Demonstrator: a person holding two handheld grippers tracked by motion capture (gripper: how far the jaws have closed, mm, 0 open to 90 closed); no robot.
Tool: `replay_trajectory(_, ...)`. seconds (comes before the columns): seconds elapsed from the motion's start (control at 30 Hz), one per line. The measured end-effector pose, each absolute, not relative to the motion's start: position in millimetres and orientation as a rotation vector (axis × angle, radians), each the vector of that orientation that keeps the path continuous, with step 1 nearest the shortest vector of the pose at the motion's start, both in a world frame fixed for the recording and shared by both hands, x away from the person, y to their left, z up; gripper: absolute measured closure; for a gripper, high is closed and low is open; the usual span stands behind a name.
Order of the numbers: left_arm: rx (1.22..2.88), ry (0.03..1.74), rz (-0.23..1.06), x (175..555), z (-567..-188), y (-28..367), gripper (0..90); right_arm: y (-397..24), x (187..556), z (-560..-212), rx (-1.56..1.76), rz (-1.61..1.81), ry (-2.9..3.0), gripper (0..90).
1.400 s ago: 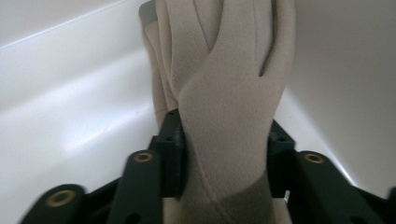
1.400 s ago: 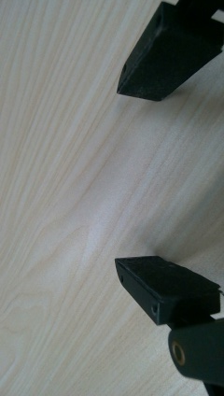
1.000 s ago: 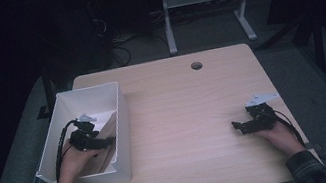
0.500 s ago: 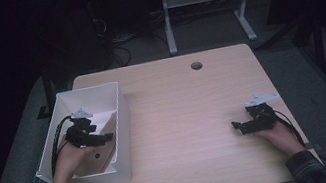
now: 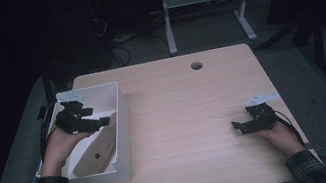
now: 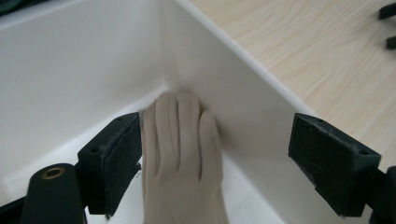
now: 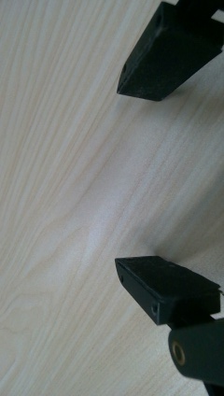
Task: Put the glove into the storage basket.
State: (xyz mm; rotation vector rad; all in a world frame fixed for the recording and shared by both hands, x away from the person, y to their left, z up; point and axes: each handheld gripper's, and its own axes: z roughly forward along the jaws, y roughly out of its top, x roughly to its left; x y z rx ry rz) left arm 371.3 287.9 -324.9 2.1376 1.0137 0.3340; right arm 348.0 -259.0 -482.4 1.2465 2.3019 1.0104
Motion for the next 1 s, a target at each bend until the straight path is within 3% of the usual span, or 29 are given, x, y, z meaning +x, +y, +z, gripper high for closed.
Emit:
replay_trajectory(0.47,2.09,0.907,0.3,371,-289,241,17.1,-259,348,-482,1.246,1.011,2.304,13.6)
replay_trajectory(1.0,2.066,0.844,0.269,362,-293,183,17.8,-259,348,-482,1.243,1.012,2.305,13.6)
